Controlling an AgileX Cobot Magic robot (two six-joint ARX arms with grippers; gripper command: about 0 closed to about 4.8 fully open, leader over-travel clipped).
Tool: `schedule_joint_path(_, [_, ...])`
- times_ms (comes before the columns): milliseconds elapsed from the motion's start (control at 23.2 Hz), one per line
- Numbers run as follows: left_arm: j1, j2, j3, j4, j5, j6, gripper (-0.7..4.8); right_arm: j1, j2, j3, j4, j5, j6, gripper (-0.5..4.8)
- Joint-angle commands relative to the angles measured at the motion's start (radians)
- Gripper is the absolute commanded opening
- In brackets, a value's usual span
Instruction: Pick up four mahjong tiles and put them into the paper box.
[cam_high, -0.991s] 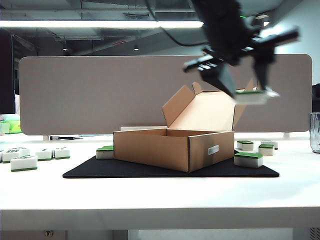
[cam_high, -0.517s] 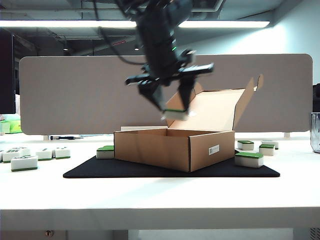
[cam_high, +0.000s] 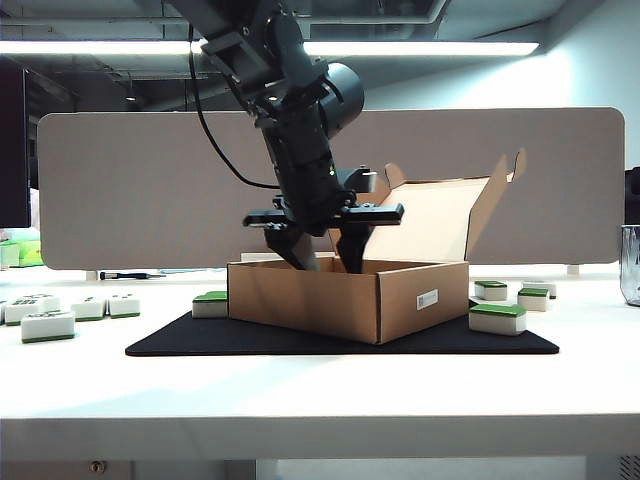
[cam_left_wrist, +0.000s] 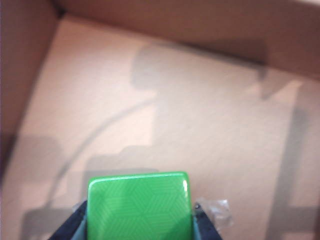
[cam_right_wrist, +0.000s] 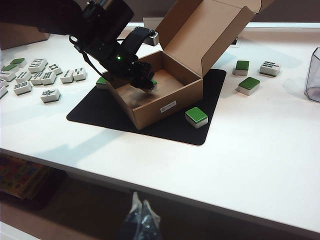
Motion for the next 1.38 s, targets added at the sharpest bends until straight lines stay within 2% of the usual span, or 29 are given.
schedule_joint_path(43, [0.000,0.023,0.003,0.037,0.061,0.005,1.81,0.000,-0.012,0.003,0.013,-0.001,-0.002,-0.01])
schedule_joint_path(388, [0.000,0.047,0.003,0.019,0.067,0.011,1.89,0.000,-0.012,0.003,0.014,-0.001,-0.002,-0.01])
schedule_joint_path(431, [0.000,0.047,0.003,0.014,0.067,0.011,2.03,0.000,-0.012,0.003,0.014,-0.001,-0.002,-0.01])
schedule_joint_path(603, [0.000,0.048,0.003,-0.002,0.066,0.011,3.24,0.000,-0.012,0.003,0.014,-0.001,-0.002,-0.01])
schedule_joint_path(905, [0.000,0.042,0.037,-0.044,0.067,0.011,3.25,0.000,-0.012,0.003,0.012,-0.001,-0.002,-0.01])
schedule_joint_path(948, [0.000,0.040,0.086,-0.096,0.067,0.012,3.46,0.000,-0.012,0.003,0.012,-0.001,-0.002,-0.01])
schedule_joint_path(1034, [-0.002,0.040,0.166,-0.157,0.068,0.011,3.46,0.000,-0.012,0.003,0.012,-0.001,-0.002,-0.01])
schedule_joint_path(1121, [-0.014,0.040,0.265,-0.223,0.115,0.011,3.45,0.000,-0.012,0.003,0.013,-0.001,-0.002,-0.01])
schedule_joint_path(1250, [-0.045,0.040,0.325,-0.225,0.179,0.011,3.44,0.000,-0.012,0.003,0.013,-0.001,-0.002,-0.01])
schedule_joint_path(1379, [-0.087,0.040,0.351,-0.194,0.174,0.013,3.44,0.000,-0.012,0.003,0.013,-0.001,-0.002,-0.01])
